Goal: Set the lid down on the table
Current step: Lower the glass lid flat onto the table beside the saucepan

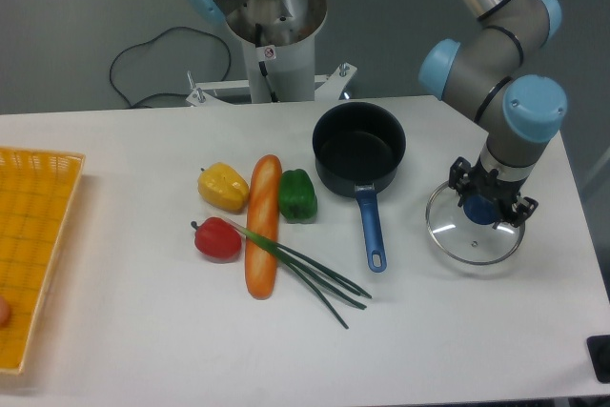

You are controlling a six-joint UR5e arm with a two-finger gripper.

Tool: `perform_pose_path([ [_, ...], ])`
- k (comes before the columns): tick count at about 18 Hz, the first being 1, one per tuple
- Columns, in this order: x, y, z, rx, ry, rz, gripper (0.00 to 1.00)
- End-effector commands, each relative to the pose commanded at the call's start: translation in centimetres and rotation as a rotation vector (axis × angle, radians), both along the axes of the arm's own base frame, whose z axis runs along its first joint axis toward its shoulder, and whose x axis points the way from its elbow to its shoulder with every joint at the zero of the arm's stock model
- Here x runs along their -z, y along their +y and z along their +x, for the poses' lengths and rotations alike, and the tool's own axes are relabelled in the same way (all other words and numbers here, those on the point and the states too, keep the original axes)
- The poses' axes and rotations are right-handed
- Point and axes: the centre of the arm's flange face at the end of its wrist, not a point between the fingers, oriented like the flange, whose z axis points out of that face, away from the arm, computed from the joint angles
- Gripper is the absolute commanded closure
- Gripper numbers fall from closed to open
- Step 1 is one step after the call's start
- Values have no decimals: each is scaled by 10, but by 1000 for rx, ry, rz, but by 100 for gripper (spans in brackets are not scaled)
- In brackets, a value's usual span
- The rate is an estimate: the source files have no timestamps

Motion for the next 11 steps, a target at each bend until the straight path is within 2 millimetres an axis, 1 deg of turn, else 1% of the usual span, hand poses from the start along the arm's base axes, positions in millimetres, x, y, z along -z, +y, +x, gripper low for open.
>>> perform_pose_path([
  [6,12,5,-1,8,-9,-1,44],
  [11,14,4,0,9,-13,-3,44],
])
